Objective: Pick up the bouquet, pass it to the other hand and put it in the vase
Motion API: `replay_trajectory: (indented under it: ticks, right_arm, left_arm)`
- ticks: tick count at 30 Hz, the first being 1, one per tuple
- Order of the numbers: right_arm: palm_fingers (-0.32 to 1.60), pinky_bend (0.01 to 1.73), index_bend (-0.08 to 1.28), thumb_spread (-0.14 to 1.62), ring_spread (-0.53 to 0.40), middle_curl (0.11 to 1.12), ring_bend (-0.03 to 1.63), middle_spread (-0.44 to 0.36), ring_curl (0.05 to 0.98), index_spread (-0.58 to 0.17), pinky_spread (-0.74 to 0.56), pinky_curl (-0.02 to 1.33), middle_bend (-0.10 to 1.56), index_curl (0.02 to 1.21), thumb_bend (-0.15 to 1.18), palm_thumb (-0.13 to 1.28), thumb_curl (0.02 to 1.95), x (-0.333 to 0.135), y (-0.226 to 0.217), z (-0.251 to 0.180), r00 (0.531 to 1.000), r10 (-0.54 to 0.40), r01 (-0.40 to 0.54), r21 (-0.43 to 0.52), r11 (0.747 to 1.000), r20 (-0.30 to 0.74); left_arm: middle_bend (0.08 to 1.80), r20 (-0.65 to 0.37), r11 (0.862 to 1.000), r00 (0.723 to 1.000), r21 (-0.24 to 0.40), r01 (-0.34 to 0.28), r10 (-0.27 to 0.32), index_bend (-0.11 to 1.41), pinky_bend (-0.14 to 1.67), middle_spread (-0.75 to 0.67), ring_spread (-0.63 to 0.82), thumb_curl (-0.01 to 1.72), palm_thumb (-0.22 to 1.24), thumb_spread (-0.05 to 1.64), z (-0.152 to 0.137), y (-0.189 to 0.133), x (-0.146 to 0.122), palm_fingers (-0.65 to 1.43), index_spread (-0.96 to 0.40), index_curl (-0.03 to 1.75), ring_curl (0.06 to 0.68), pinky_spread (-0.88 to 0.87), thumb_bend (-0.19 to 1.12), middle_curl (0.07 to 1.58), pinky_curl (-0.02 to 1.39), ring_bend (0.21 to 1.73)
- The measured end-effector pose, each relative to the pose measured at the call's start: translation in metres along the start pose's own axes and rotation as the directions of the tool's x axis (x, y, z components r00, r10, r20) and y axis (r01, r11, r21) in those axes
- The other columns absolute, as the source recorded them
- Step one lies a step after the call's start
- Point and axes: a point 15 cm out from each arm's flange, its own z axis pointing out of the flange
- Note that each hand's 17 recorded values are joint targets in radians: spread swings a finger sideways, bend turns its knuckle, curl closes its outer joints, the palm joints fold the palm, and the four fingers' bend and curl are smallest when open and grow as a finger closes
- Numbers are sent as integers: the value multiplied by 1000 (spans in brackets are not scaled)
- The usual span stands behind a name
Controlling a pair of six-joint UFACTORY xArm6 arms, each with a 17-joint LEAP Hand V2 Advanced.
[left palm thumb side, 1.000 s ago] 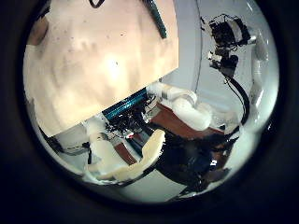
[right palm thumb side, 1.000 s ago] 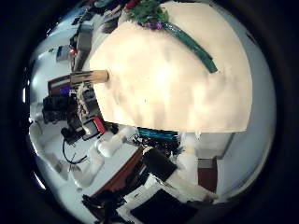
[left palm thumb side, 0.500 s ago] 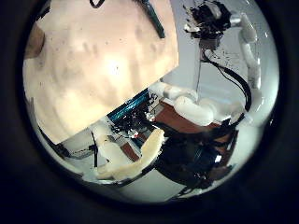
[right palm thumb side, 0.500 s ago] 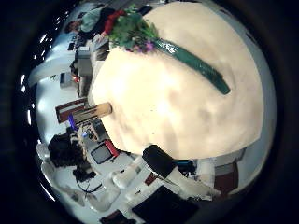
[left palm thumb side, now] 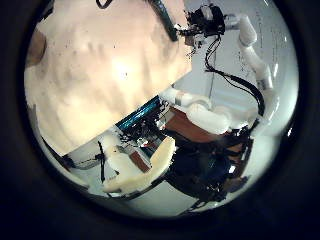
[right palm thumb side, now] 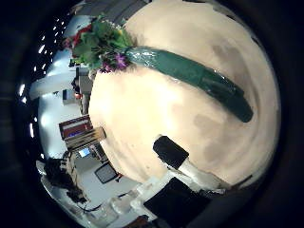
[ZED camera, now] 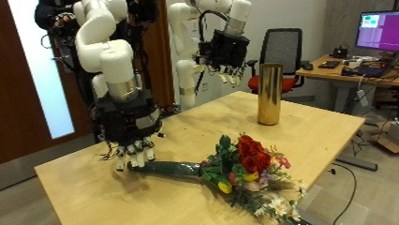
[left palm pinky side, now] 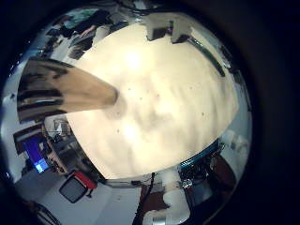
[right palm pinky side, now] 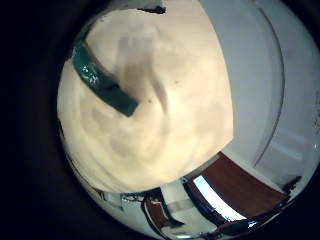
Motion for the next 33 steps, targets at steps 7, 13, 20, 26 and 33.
replay_trajectory:
  ticks: [7,13,20,26,33]
  right_arm:
    - [206,553,146,1027,151,356,726,215,248,-36,273,284,394,234,-25,472,329,4,-16,9,1000,11,-11,34,999,1]
    - [218,557,150,1020,129,357,751,205,239,-42,253,273,412,243,-24,492,335,3,-23,15,1000,10,-10,36,999,0]
    - [232,563,153,1016,108,357,769,191,226,-39,229,262,430,254,-27,504,343,-2,-27,25,1000,2,-2,16,1000,-4]
    - [250,568,153,1011,99,362,784,176,217,-47,214,251,456,258,-26,512,347,-7,-33,35,1000,-7,7,3,1000,-9]
    - [327,549,170,1012,71,368,829,151,215,-58,187,230,493,270,-28,509,345,-10,-40,37,1000,-13,13,-5,1000,-10]
  left_arm:
    - [183,-4,1000,1000,-15,-1,1,162,195,536,595,314,308,851,3,-3,-1,-38,325,277,223,507,-33,253,313,362]
    - [183,-7,1000,1000,-21,-2,2,162,196,537,596,313,309,854,4,-8,-3,-38,325,277,224,507,-34,253,311,361]
    - [183,-7,1000,1000,-24,-2,2,162,196,537,604,312,309,855,3,-9,-3,-38,329,278,226,507,-34,253,310,360]
    - [183,-9,1000,1000,-30,4,-4,162,197,541,605,312,309,855,5,-10,-3,-38,330,278,226,507,-34,253,309,356]
    - [181,13,999,1000,-39,8,-8,162,197,545,607,314,322,859,3,-9,-4,-39,335,278,225,507,-30,253,310,354]
